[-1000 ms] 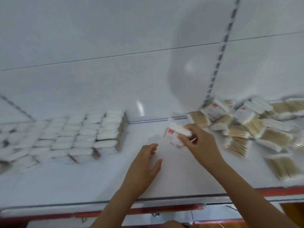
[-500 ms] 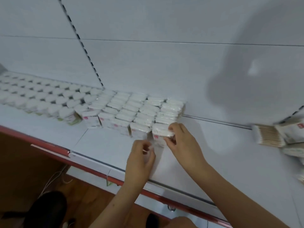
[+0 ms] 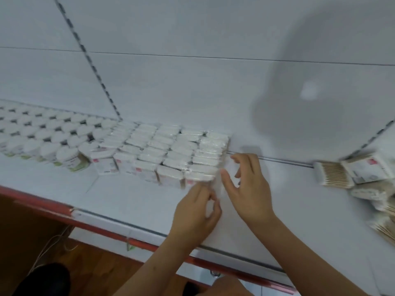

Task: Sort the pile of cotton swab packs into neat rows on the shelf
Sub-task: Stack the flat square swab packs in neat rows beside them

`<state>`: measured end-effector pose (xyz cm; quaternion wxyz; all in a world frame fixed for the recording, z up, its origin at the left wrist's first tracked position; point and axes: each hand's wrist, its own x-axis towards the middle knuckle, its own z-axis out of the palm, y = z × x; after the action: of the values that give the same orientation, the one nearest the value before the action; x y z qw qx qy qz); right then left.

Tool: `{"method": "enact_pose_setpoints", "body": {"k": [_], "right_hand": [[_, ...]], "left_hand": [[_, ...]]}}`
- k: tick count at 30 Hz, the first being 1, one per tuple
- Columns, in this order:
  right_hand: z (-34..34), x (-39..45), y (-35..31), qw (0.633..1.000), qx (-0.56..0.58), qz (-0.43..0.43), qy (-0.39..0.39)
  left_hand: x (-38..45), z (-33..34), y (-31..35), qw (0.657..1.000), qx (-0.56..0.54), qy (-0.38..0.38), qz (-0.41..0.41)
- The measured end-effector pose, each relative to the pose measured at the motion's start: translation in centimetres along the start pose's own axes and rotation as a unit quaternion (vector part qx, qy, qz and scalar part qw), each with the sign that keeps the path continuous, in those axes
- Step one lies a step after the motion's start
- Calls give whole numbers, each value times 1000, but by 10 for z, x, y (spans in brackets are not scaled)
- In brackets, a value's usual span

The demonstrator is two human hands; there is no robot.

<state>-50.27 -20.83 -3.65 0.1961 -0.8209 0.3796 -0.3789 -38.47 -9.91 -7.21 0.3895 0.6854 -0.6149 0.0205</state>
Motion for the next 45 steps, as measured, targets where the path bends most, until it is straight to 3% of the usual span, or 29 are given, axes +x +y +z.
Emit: {"method": "enact_pose_setpoints", "body": {"k": [2,6,10,13,17,23,29,34,37,40,42,45], "right_hand": [[-24,2,18,1000,-6,6,19],[-84,-13,81,991,-105,45,63],[-157,-66,156,941,-269,193,74],[-187,-103,174,911,-320,250,72],[-191,-123,185,903,-276,314,96],[-209,-130,193,936,-212,261,104],[-218,-121,162,952,70,274,119],[-196,-119,172,941,204,268,23],[-193,-118,177,939,213,267,23],[-203,-110,180,968,139,209,9],[-210,-101,180,981,107,165,-3],[-220,-91,187,965,169,200,18]], "left_hand": [[6,22,17,993,-16,-81,84],[25,73,49,969,-41,-211,123],[42,125,80,959,-57,-252,114],[47,151,104,956,-74,-263,104],[43,172,126,962,-79,-239,103],[41,183,153,959,-102,-251,82],[37,185,174,919,-264,-291,-22],[44,176,174,889,-375,-245,-94],[45,174,175,881,-403,-204,-136],[46,174,177,868,-434,-196,-139],[46,174,177,883,-402,-213,-112],[44,177,174,898,-363,-227,-103]]}}
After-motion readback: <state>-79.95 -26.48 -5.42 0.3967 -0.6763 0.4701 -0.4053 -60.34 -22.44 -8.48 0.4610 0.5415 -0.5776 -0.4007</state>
